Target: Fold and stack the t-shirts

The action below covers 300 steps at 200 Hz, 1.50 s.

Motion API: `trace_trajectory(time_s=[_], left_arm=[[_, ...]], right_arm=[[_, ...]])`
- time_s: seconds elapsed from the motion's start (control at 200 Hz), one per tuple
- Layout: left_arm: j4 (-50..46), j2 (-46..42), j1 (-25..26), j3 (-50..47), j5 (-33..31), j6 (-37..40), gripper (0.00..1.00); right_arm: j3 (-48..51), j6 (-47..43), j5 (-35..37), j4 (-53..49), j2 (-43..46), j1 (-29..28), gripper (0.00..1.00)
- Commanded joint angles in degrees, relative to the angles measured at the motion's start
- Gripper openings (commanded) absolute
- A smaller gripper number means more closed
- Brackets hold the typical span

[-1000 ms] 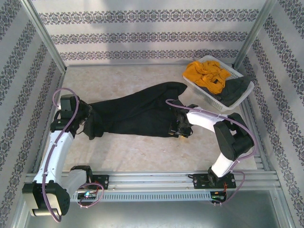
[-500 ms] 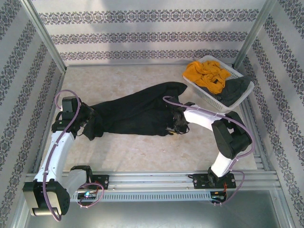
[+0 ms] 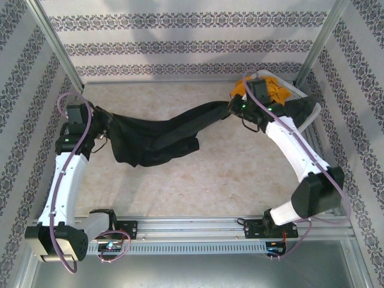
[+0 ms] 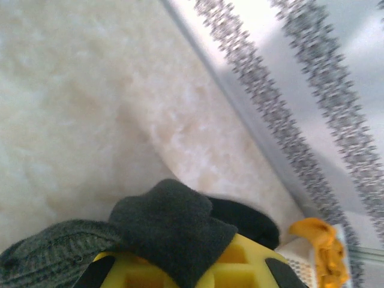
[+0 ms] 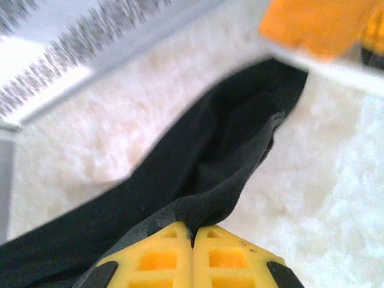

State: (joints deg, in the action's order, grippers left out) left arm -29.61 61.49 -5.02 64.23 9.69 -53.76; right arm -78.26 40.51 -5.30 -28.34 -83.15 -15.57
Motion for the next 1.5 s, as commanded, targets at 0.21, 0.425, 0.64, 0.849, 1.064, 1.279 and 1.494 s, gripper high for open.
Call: trace_trajectory(time_s=[0.21,0.425,0.64,0.849,1.064,1.279,1.494], left_arm=[[-14.93,-15.25,-0.99,7.08,-12.69,-2.10,0.00],[-19.83,-18.39,-0.96,11.31,-20.54,-0.87,0.00],[-13.74,-9.40,-1.09,6.10,-15.19,-2.73,0.00],[-0.76,7.89,-6.24,8.65,-5.44,1.27,0.00],[8.14,24.41,-11.67,22.31,4.75,1.33,0.00],[5.12,25.99,-12.46,43.81,-0.14,5.91,0.00],[-0.22,16.33,-12.74,38.88,-4.03,4.87,0.00]], right_arm=[[7.72,-0.22,5.06,4.71,23.90,1.78,0.00],[7.10,-0.78,2.19,2.41,27.85,2.04,0.00],[4.74,3.49,-4.77,7.04,13.28,1.55,0.00],[-8.48,4.67,-10.89,15.30,-8.21,0.79,0.00],[-35.49,4.93,-13.64,14.13,-26.75,2.34,0.00],[-50.04,4.52,-11.60,12.58,-27.68,4.15,0.00],[-32.64,5.78,-8.84,11.99,-14.88,5.47,0.00]])
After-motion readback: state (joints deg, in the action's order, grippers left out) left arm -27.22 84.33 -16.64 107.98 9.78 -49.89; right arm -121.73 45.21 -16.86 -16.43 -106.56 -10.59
